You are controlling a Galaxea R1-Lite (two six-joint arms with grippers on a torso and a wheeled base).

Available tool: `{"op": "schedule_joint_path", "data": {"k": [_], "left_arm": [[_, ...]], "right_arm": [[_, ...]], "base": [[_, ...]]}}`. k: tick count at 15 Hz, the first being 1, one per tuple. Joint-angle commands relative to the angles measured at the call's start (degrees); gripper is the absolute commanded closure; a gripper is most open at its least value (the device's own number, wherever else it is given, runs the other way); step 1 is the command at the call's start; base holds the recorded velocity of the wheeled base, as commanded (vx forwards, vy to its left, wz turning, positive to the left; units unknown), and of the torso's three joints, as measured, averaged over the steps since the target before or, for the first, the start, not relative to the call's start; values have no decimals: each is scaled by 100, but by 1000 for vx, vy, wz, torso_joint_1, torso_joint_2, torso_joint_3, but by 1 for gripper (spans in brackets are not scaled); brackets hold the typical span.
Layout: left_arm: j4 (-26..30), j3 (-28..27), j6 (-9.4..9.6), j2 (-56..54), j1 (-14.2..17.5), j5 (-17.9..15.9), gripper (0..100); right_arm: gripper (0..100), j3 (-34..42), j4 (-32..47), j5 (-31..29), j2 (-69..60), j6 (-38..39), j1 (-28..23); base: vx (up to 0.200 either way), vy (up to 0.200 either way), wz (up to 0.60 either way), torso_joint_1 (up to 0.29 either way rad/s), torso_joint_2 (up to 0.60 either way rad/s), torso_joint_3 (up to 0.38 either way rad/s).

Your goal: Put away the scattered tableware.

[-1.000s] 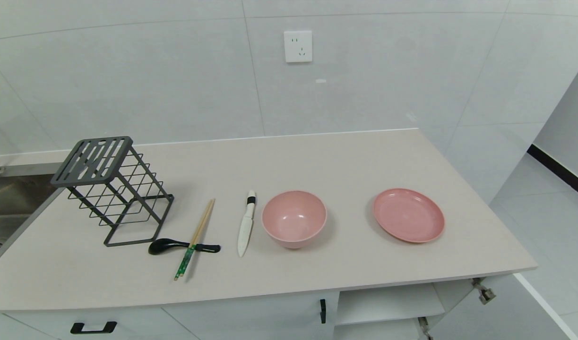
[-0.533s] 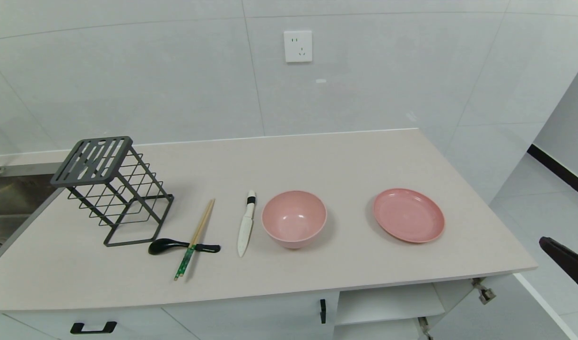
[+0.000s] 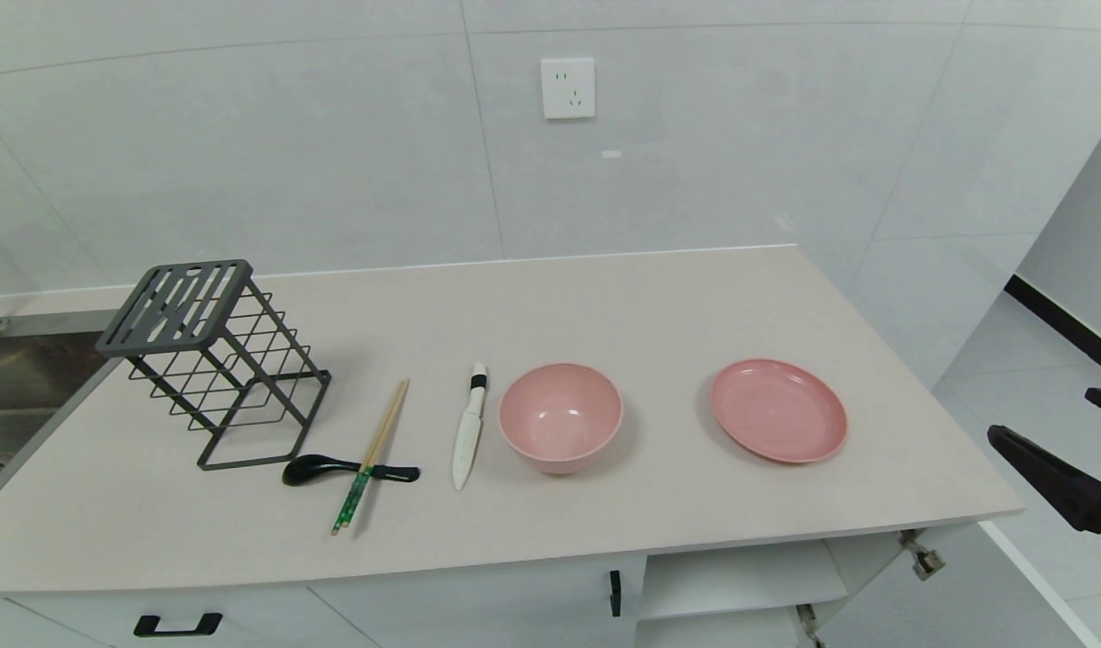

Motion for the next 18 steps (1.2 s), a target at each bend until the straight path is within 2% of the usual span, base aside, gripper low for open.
{"op": "schedule_joint_path", "data": {"k": [1,13,18], "left_arm": [[1,0,2,7,2,1,0],[-7,0,-16,7,2,1,0],[-7,0,-25,7,2,10,0]], "right_arm": [[0,-38,-68,1,345,-2,-13],[0,-408,-411,212,1927,-72,127],[0,-812,-490,371,2613,-63,180]], "base": [[0,0,0,0,0,0],[0,0,0,0,0,0],[0,0,0,0,0,0]]}}
